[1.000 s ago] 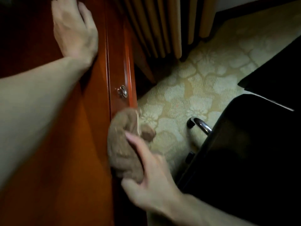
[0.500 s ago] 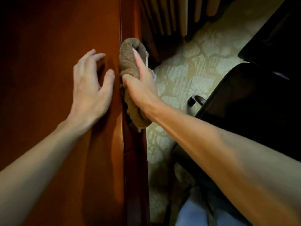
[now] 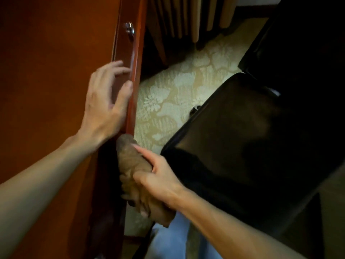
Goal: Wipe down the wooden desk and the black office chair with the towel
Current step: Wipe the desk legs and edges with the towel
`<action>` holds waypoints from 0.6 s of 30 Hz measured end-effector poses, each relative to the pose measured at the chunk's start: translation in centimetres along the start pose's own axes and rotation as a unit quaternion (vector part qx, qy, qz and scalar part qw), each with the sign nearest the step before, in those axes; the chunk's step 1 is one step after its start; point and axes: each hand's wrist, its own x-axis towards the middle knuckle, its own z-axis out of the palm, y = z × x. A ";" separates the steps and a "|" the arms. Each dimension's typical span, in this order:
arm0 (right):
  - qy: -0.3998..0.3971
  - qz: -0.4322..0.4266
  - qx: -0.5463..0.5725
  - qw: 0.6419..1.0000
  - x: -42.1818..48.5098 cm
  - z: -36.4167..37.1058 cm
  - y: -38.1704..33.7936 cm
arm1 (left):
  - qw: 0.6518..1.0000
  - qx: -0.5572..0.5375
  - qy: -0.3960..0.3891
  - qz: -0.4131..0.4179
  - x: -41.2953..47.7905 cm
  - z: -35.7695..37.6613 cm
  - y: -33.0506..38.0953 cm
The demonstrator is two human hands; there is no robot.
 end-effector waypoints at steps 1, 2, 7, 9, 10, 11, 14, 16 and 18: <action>0.022 0.018 0.033 0.999 -0.2 -0.8 0.1 | 0.999 -0.013 -0.033 0.016 -1.1 0.4 0.9; 0.045 0.037 0.071 0.996 -0.6 -1.6 0.1 | 0.996 -0.034 -0.076 0.018 -2.2 1.1 1.9; 0.062 0.061 0.182 0.979 -2.3 -4.9 1.1 | 0.952 -0.103 -0.280 -0.072 -7.8 6.7 4.8; 0.050 0.066 0.186 0.979 -3.7 -5.6 2.1 | 0.948 -0.156 -0.230 -0.153 -9.3 8.1 5.4; 0.041 0.074 0.180 0.980 -4.5 -6.0 2.7 | 0.944 -0.176 -0.205 -0.191 -10.1 8.7 5.7; 0.038 0.082 0.174 0.981 -5.9 -6.5 3.2 | 0.938 -0.192 -0.194 -0.215 -11.0 9.2 6.5; 0.048 0.089 0.149 0.984 -9.4 -8.1 2.8 | 0.933 -0.194 -0.197 -0.231 -12.9 9.2 9.2; 0.052 0.094 0.111 0.988 -12.1 -8.9 1.6 | 0.931 -0.202 -0.197 -0.230 -13.8 7.9 12.0; 0.055 0.079 0.067 0.993 -15.0 -9.6 -1.0 | 0.934 -0.211 -0.184 -0.221 -13.9 5.6 15.3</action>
